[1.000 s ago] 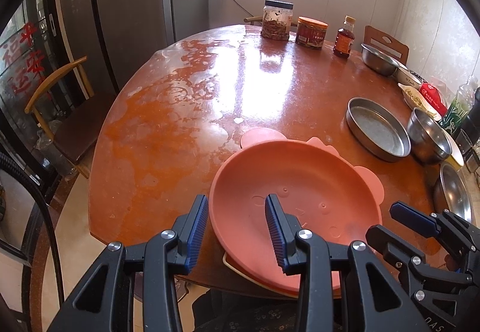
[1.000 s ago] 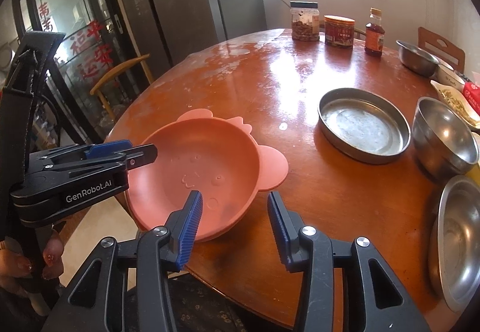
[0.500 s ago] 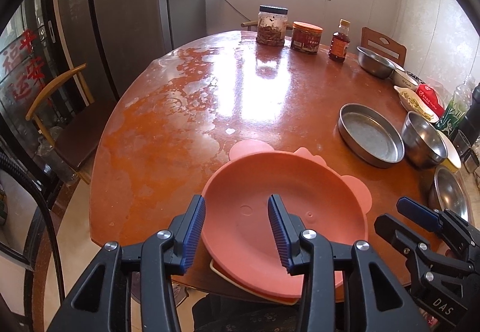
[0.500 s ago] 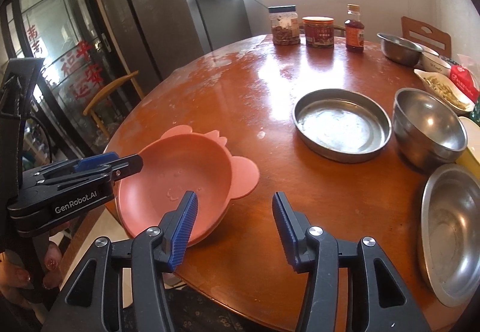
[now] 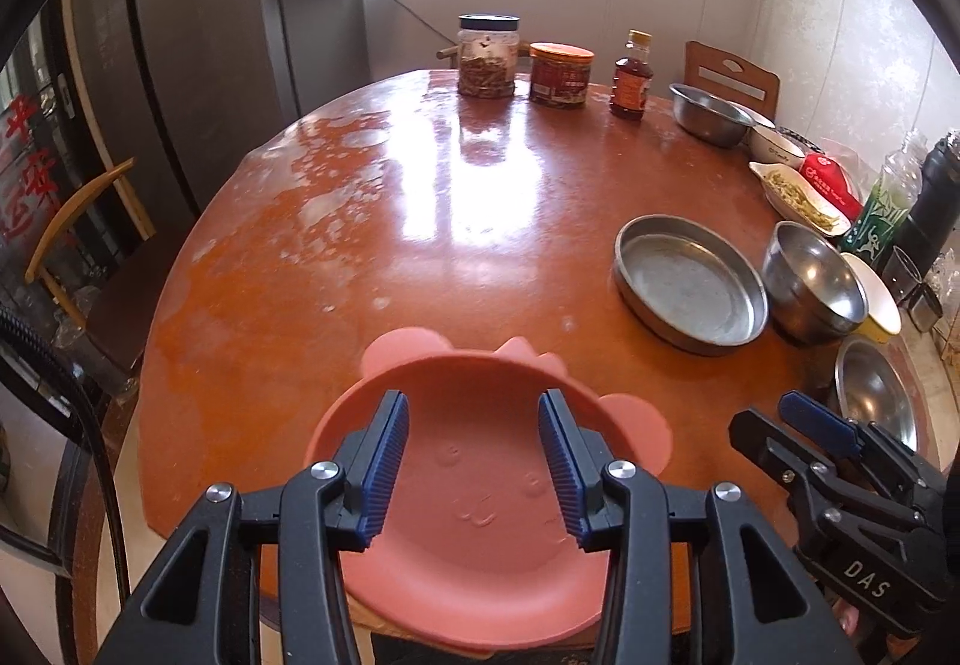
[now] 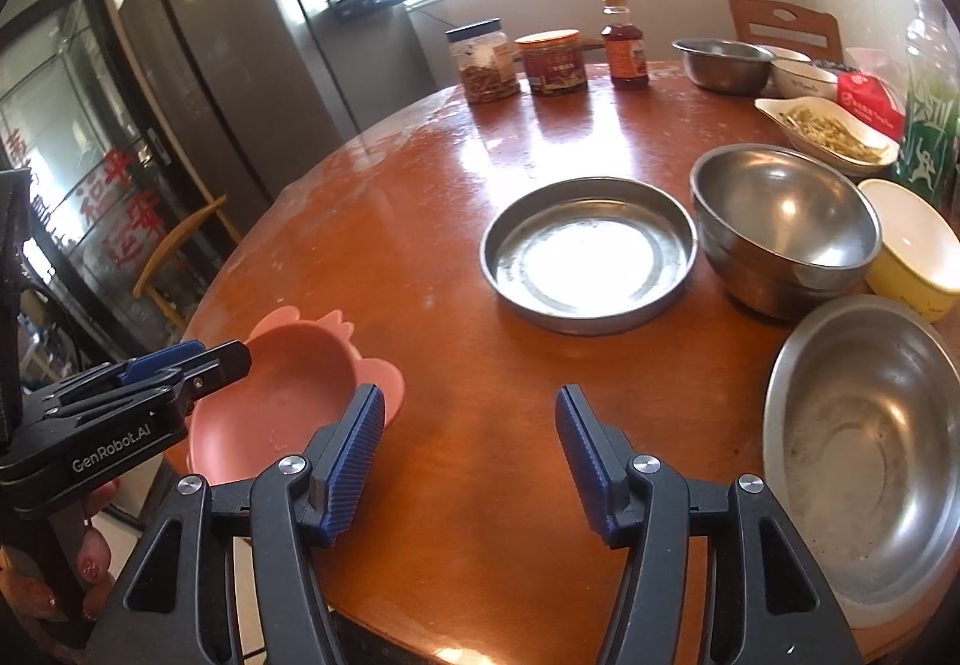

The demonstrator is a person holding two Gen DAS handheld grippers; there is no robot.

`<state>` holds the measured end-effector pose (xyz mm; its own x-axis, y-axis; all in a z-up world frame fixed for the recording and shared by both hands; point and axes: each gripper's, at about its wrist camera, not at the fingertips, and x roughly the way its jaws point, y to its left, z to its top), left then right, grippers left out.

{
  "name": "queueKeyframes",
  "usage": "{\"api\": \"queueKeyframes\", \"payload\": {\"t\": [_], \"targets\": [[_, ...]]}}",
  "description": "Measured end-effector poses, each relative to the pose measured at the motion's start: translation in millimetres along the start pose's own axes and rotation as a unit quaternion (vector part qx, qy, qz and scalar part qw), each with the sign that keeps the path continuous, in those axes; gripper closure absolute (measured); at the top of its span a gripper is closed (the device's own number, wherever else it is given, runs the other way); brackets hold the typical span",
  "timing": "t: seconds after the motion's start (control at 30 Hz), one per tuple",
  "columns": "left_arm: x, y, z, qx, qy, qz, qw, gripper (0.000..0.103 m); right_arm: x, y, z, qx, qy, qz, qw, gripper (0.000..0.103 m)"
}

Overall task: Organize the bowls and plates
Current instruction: 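Open both grippers and move them to the round metal pan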

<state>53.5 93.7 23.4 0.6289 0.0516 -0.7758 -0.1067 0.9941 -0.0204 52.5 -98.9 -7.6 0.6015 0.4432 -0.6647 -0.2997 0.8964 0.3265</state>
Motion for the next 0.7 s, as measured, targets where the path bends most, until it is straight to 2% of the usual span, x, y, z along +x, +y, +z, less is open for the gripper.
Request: {"api": "queueKeyframes", "payload": {"t": [0.3, 0.57, 0.7], "targets": [[21.5, -38.2, 41.4, 0.037, 0.008, -0.028, 0.9989, 0.058, 6.5, -27.4, 15.9, 0.061, -0.002, -0.021, 0.998, 0.041], [65.9, -68.8, 78.1, 0.069, 0.064, -0.066, 0.9934, 0.058, 14.9, -37.7, 29.1, 0.079, 0.002, -0.039, 0.996, 0.041], [95.0, -78.5, 86.0, 0.073, 0.097, -0.07, 0.9901, 0.058, 19.9, -41.5, 31.9, 0.081, 0.006, -0.042, 0.996, 0.041]]}}
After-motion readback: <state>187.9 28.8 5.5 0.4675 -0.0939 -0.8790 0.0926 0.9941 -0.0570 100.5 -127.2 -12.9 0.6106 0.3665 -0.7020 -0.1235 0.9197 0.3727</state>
